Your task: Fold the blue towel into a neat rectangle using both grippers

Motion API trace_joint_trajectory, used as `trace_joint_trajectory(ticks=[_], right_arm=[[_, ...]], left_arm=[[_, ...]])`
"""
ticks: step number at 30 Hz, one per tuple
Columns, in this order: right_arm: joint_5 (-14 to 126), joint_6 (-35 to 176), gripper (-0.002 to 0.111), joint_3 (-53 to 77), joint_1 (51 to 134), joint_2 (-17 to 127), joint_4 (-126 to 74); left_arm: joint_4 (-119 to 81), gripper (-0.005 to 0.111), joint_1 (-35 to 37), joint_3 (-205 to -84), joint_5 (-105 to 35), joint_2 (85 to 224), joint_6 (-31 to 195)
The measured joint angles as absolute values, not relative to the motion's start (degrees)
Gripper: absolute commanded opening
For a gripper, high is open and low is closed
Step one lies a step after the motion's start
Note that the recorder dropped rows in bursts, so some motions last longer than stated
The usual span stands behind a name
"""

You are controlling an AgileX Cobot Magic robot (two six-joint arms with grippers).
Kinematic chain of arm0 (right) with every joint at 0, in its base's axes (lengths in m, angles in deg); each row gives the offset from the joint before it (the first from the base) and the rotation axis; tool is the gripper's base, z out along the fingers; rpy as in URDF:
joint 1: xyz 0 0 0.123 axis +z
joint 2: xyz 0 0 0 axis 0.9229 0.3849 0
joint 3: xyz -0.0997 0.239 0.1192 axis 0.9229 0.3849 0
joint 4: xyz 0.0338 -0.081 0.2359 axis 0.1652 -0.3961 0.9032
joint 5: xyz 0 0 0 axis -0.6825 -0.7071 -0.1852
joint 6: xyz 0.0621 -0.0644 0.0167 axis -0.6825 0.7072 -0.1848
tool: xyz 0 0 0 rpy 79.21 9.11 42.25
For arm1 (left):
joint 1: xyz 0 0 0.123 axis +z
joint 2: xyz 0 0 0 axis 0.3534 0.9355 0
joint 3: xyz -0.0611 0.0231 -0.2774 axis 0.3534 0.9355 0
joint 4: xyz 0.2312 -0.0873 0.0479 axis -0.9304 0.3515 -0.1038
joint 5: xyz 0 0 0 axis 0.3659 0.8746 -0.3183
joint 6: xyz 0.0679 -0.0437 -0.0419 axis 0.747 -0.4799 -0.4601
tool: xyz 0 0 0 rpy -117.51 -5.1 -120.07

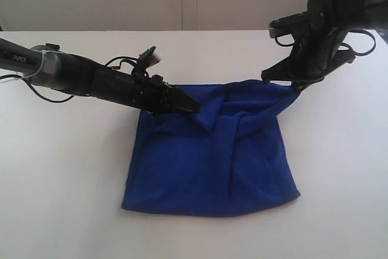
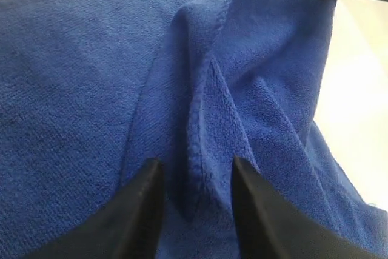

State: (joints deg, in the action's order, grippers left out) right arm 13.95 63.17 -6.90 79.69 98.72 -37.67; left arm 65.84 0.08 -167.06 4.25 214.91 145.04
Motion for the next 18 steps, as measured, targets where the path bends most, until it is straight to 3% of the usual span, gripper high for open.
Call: trace_joint_trajectory(ticks=[18], right_arm=[[13.95,63.17,0.0,-6.9,79.69,98.72,-37.67]], left_arm=[[67.61,0.042,0.08,-167.55,10.04,216.93,146.42]])
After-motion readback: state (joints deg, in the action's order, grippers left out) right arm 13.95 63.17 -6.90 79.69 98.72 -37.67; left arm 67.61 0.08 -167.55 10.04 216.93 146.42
